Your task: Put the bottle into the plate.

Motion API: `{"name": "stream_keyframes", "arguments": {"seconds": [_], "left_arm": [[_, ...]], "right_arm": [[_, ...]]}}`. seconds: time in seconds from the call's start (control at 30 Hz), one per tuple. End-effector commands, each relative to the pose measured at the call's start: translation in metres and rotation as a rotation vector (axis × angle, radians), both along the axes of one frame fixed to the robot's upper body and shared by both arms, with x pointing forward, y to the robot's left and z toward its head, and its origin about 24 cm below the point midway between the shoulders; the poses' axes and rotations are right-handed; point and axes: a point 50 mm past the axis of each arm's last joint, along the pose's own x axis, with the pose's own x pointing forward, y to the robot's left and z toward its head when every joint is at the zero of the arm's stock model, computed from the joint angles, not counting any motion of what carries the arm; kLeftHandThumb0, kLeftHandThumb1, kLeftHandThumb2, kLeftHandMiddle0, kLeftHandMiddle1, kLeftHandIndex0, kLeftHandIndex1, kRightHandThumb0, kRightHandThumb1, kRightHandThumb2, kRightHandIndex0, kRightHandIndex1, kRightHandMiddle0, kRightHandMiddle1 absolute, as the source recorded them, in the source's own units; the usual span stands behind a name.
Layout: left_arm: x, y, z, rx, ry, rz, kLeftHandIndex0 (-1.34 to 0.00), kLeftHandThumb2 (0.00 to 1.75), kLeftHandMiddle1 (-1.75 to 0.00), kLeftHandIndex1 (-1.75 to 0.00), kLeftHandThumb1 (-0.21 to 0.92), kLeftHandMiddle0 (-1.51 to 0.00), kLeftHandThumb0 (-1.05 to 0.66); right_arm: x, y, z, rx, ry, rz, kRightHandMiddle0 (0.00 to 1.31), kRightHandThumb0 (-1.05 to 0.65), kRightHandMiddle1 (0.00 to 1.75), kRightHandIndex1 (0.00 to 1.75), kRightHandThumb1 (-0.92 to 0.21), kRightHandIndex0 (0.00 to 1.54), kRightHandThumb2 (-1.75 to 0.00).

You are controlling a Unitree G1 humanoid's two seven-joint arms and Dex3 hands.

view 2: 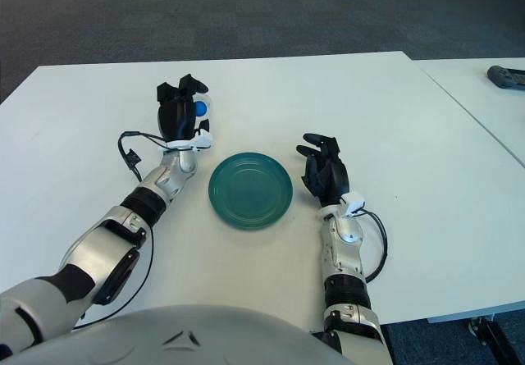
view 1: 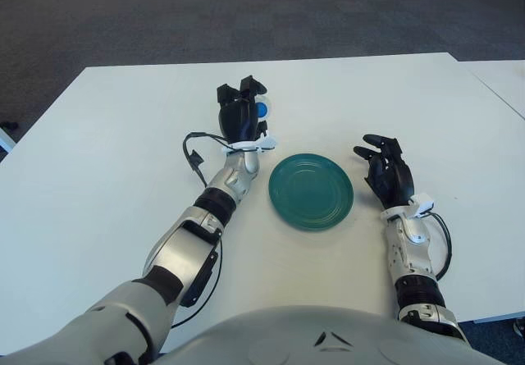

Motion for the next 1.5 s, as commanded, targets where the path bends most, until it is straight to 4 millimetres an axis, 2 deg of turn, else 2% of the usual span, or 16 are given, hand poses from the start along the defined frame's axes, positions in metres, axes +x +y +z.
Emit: {"name": "stream_keyframes", "arguments": {"seconds": [0.0,0.23,0.57,0.77,1.07,1.47], "left_arm": [[0.0,0.001,0.013,0.014,-0.088,-0.002,-0.65,1.69,-1.75,-1.75,-0.01,-0.83,0.0],[-0.004,0.0,0.021,0.044,-0.142,-0.02,-0.65,1.69,-1.75,-1.74,-0.01,-0.83,0.0],[-0.012,-0.003,0.046,0.079,-0.243,-0.046,-0.66,1.7,-1.75,-1.75,-0.02,-0.84,0.0],[-0.03,-0.011,0.054,0.087,-0.289,-0.066,-0.65,1.69,-1.75,-1.75,-0.01,-0.83,0.0],[-0.075,-0.031,0.051,0.069,-0.266,-0.175,-0.66,1.72,-1.75,-1.75,-0.04,-0.86,0.0],[-0.092,-0.031,0.058,0.067,-0.174,-0.299,-0.59,1.63,-1.7,-1.75,0.04,-0.83,0.0]], "right_arm": [[-0.036,0.016,-0.049,0.124,0.195,-0.043,0.21,-0.69,1.29,1.12,-0.92,0.61,-0.63],[-0.035,0.016,-0.05,0.135,0.201,-0.043,0.19,-0.68,1.29,1.11,-0.92,0.57,-0.61],[-0.035,0.017,-0.053,0.143,0.209,-0.045,0.15,-0.65,1.25,1.12,-0.92,0.56,-0.57],[-0.036,0.017,-0.054,0.143,0.221,-0.046,0.13,-0.66,1.22,1.09,-0.92,0.55,-0.57],[-0.036,0.016,-0.058,0.164,0.247,-0.06,0.12,-0.68,1.17,1.09,-0.92,0.51,-0.56],[-0.035,0.018,-0.063,0.168,0.288,-0.066,0.09,-0.63,1.13,1.01,-0.92,0.46,-0.6]]}}
